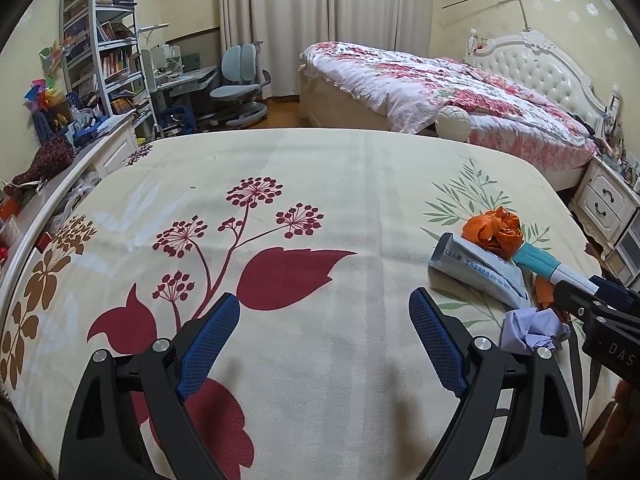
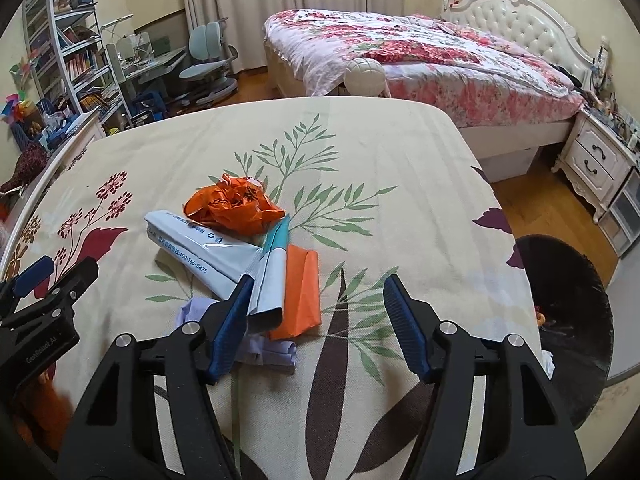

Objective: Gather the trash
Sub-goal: 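Grasp the teal marker and orange paper together with the right tool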

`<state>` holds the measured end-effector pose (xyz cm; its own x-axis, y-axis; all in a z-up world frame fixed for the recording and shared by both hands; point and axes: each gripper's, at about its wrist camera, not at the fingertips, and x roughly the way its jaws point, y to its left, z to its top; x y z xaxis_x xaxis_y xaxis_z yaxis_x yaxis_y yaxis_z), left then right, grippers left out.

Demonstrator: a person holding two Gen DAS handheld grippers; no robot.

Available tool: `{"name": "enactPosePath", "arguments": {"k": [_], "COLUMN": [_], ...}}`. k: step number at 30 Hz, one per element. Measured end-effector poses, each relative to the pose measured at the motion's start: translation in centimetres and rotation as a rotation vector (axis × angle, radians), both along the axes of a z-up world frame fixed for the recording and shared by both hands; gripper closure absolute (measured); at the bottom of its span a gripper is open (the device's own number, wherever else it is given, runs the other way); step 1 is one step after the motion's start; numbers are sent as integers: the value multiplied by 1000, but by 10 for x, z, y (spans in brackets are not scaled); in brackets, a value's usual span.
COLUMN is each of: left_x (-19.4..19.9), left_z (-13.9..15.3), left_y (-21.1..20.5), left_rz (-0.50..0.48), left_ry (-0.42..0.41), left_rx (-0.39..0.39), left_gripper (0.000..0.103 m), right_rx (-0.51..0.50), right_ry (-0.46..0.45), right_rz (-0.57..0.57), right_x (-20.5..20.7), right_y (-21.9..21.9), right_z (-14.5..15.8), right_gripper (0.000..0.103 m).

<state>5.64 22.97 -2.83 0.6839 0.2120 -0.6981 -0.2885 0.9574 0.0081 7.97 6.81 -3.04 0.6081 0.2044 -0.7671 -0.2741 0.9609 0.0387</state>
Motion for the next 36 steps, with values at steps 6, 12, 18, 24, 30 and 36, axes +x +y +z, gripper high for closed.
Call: {"name": "enactPosePath", "arguments": {"k": [6,12,18,24,30,36], "left_x": [-1,-1,-1,-1,1,1], "left_z": [-1,-1,-4,-2,-3,-3], "left_y": [6,5,3,2,-6,-13], "left_rz": [16,8,-2,-9,-26,-40], "left_ry": [3,3,12,7,10,12], "left_rx": [-6,-10,-11,-12,-11,-10], "left_gripper": [17,17,17,17,17,17], "right_rx": [37,6,-2,-16,-5,-3], "right_ry": [-40,-20,29,34,51,56], "right_rz": [-1,7,14,-5,4,23], "right_x": [-2,16,17,16,14,18], "right_y": [0,14,16,8,6,7], "right_z": [19,10,-8,-7,-11,-14], "right_gripper": [39,39,47,51,52,66]}}
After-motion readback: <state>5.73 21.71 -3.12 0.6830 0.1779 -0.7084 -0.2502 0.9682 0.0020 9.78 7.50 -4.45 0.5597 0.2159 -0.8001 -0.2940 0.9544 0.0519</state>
